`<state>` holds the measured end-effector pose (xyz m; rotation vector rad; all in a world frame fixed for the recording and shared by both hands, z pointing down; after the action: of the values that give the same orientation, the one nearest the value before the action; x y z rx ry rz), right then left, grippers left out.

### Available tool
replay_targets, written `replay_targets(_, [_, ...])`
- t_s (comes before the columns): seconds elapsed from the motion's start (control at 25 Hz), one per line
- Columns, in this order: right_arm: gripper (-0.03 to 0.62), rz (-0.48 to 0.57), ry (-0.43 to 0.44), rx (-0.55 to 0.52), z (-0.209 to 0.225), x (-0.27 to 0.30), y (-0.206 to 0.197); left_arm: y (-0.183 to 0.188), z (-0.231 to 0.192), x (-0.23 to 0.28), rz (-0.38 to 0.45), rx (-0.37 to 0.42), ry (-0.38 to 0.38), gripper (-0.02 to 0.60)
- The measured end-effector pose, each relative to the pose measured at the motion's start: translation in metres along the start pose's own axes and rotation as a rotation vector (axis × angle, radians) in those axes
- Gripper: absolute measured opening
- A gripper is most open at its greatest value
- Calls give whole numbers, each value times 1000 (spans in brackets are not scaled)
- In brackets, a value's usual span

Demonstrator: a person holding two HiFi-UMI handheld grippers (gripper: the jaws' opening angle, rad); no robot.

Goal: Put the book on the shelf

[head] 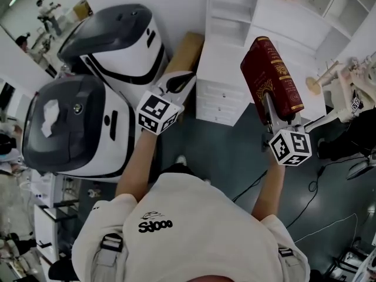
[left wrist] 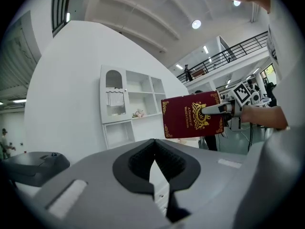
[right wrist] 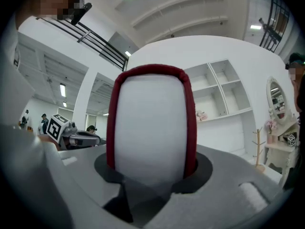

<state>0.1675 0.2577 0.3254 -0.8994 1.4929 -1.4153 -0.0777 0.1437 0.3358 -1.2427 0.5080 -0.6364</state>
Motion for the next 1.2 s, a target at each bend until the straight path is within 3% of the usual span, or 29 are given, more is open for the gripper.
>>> replay_targets(0.2, [213, 2, 5, -8, 19, 32, -4, -11, -16, 28, -2, 19, -23, 18])
replay_targets(0.36, [213, -14, 1, -18, 40, 69, -12, -23, -62, 70, -2, 45, 20, 17])
replay_targets(0.56, [213, -21, -28, -47, 88, 139, -6, -31, -125, 148, 25, 24, 48, 17])
replay_targets(0.8, [213, -49, -48, -55, 131, 232, 1, -45, -183, 235, -3, 1, 13, 18])
replay_targets(1.2, [215, -105, -76, -26, 177, 344, -14, -75, -252, 322, -44, -39, -15, 18])
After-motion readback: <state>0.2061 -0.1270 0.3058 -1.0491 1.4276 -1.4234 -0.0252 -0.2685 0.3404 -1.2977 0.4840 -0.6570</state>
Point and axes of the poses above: the fingertips, and each gripper's own axes: x forward along the fingers, z to its right, y out of its top, the point moved 4 cm from there along -x, backward along the fingers, and after that the axes turned 14 degrees about y, right-handed, at the moved point
